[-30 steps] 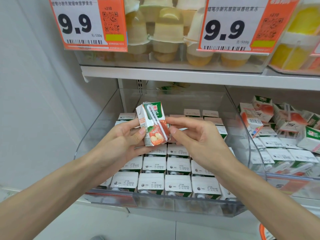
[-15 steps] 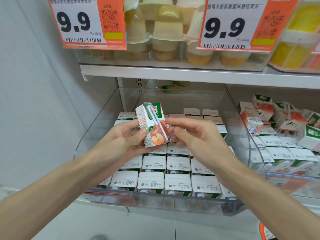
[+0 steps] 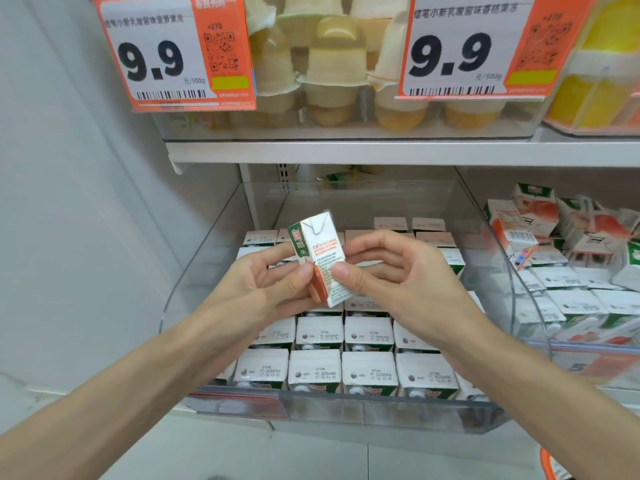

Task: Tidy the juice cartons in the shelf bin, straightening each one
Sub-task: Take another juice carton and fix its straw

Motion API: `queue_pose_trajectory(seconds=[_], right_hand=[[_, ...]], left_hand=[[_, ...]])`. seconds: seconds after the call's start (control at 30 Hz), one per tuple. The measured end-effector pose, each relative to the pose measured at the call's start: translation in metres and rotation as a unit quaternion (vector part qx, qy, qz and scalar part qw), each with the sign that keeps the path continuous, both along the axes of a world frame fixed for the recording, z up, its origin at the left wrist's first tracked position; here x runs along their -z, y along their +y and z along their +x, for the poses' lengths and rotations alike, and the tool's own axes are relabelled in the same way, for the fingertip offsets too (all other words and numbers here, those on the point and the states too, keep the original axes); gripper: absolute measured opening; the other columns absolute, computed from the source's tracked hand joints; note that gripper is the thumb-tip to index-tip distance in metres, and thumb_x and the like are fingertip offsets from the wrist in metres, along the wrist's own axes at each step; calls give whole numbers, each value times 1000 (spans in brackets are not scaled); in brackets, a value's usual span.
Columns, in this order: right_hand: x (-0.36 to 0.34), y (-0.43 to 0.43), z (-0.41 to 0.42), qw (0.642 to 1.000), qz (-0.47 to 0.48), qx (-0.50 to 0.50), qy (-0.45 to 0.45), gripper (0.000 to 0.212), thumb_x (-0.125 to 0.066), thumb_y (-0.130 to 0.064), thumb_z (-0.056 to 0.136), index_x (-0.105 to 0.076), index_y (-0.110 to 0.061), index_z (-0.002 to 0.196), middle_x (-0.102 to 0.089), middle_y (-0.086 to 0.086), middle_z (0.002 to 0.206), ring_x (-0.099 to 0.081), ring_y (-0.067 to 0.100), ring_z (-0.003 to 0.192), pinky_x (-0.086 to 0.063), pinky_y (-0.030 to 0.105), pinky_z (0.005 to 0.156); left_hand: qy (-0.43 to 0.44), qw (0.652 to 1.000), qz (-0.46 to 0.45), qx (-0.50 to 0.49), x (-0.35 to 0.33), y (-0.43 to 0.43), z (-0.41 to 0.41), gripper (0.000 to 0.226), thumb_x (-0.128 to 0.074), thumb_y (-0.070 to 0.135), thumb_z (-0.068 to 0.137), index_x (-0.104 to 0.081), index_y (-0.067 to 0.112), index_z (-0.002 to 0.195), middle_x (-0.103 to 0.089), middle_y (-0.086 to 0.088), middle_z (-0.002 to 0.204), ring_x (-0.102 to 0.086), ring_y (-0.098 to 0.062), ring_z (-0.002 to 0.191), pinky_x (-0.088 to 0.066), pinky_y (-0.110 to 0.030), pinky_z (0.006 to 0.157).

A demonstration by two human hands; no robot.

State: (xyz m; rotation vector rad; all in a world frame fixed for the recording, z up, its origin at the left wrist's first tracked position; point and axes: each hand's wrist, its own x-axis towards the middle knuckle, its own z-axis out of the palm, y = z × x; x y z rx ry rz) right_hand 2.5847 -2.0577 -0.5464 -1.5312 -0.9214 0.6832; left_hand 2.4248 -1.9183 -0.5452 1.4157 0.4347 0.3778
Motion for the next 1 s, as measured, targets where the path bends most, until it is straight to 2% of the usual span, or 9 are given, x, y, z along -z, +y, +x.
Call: queue_pose_trajectory(seconds=[0.13,0.33,0.53,0.67,0.8,0.9,1.0], right_hand=[[-1,0,-1,1000,9,11,-18,27,-86,-44,72,-78,-26,91,-79,-6,95,-77,14,84,-65,34,82],[-4,-2,-3,1000,-12,-17,-20,18,-89,-29,81,-79,-22,94,-80,-2,97,-79,16,85,-66,37,83],[-6,-1,-2,999,-16,-7,-33,14,-85,-27,87,-79,-22,98,-80,-7,101,-77,11,87,-64,39,89],[-6,-1,-5,999,-14,-20,-35,23,-88,-35,79,-80,-28,100,-80,-10,100,-76,9,88,-64,36,87],[-2,1,-7,998,-13,-24,-63,34,-93,-27,76,-79,-26,107,-77,-3,98,-73,12,81,-65,34,81],[0,2,-5,998,-9,-9,-58,34,-91,-31,78,-78,-27,110,-76,0,95,-74,16,83,-64,31,81],[-2,1,-4,999,-21,0,-28,31,-85,-37,85,-76,-33,115,-79,-8,97,-76,6,89,-61,20,86]], left_hand=[[-7,1000,-6,-4,2,1,0,40,-58,12,101,-62,11,140,-76,-11,128,-73,-27,120,-57,-36,104],[-4,1000,-16,-1,3,4,-2,36,-48,5,107,-62,9,140,-76,-14,126,-73,-28,119,-60,-31,99],[-2,1000,-10,-23,6,8,-1,36,-53,7,105,-63,9,140,-76,-13,127,-73,-30,120,-60,-34,101],[4,999,0,-38,7,10,-1,36,-53,10,105,-63,12,140,-77,-11,125,-74,-27,119,-59,-34,102],[4,999,2,-46,7,10,-1,35,-53,11,106,-64,12,139,-78,-12,123,-75,-27,117,-59,-34,101],[10,998,16,-66,6,9,0,34,-57,17,104,-66,13,136,-79,-10,120,-76,-26,113,-61,-32,98],[19,995,38,-94,4,10,1,34,-63,23,102,-68,16,134,-80,-7,117,-77,-25,109,-62,-28,92]])
